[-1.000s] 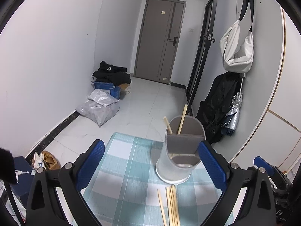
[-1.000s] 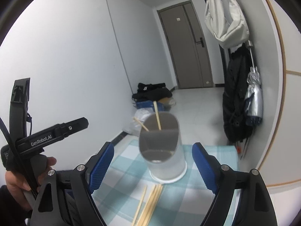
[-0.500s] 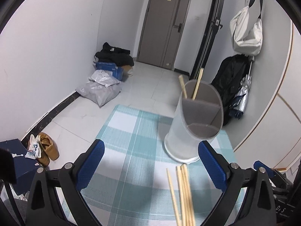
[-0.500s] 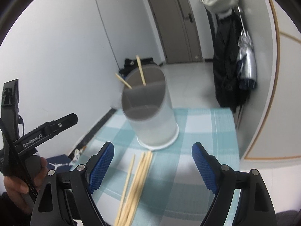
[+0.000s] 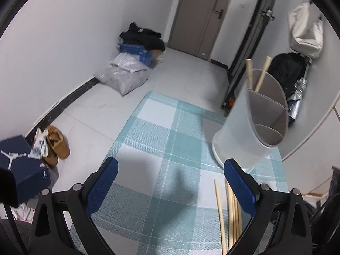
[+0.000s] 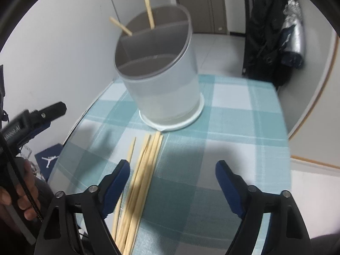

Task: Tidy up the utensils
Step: 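Raise the right gripper away from the holder, then lower the right gripper onto the remaining chopsticks and close on them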

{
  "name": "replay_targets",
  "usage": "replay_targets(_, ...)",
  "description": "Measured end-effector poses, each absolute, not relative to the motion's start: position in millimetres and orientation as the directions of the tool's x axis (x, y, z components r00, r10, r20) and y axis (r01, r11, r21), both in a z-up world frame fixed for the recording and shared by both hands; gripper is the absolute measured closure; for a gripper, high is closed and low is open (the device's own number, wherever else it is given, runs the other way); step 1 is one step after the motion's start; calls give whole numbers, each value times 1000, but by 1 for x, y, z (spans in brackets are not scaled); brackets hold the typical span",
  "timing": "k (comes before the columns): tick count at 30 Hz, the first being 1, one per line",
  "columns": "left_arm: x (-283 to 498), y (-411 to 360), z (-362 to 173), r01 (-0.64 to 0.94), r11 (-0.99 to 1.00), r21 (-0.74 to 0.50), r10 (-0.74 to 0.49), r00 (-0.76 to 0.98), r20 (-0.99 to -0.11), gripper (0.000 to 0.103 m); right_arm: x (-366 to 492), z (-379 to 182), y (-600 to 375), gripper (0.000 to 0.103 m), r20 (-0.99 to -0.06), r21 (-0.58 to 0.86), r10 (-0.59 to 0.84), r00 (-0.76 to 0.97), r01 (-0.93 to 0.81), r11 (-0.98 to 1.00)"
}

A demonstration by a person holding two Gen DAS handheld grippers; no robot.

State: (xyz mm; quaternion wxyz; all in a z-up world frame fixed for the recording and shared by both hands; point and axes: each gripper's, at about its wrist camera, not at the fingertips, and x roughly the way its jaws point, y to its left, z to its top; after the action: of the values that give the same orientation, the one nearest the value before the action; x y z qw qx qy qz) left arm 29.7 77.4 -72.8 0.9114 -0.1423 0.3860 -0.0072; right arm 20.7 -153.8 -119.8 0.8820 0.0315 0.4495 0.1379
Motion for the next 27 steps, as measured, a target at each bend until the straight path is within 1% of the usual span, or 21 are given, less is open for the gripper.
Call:
replay_targets(2, 32, 80, -74, -104, 955, -279, -130, 697, -705, 5, 26, -125, -147, 25, -798, 171, 268, 540, -223, 960)
replay_targets(3, 32, 81, -74, -111, 952, -286, -131, 696, -706, 5, 29, -128, -143, 29, -803, 170, 271, 530, -232, 958)
replay_targets(4, 34, 82, -74, -114, 950, -291, -133, 695, -707, 5, 32, -132, -139, 31, -811, 168, 272, 518, -239, 956)
replay_targets(5, 34, 82, -74, -117, 948, -296, -135, 694, -707, 5, 36, -135, -136, 35, -821, 163, 267, 505, -241, 957)
replay_targets(6, 35, 83, -74, -119, 946, -301, -138, 693, -708, 5, 38, -138, -133, 42, -827, 158, 263, 498, -243, 957)
replay_targets(8, 37, 82, -75, -127, 944, -304, -136, 692, -709, 5, 43, -144, -127, 49, -841, 127, 232, 488, -240, 962)
replay_targets(9, 38, 81, -75, -137, 945, -299, -125, 691, -712, 5, 44, -145, -125, 55, -845, 109, 218, 488, -241, 964)
replay_targets(11, 41, 82, -76, -149, 944, -294, -115, 686, -718, 5, 46, -150, -123, 64, -854, 104, 214, 475, -248, 963)
replay_targets(13, 43, 84, -77, -148, 941, -305, -125, 684, -718, 5, 45, -150, -121, 65, -855, 91, 203, 477, -249, 964)
replay_targets(15, 43, 84, -77, -149, 939, -310, -130, 680, -721, 5, 45, -149, -121, 75, -858, 106, 218, 466, -255, 961)
replay_targets(16, 44, 86, -78, -152, 938, -312, -131, 678, -723, 5, 45, -148, -123, 77, -859, 114, 224, 461, -254, 960)
replay_targets(18, 45, 87, -79, -156, 935, -319, -135, 674, -727, 5, 45, -148, -124, 92, -863, 128, 233, 448, -252, 959)
replay_targets(22, 47, 89, -81, -166, 929, -331, -143, 663, -734, 5, 46, -147, -128, 92, -868, 157, 249, 430, -239, 958)
replay_targets(27, 47, 88, -81, -171, 926, -336, -147, 656, -740, 5, 41, -144, -131, 94, -877, 144, 240, 418, -248, 958)
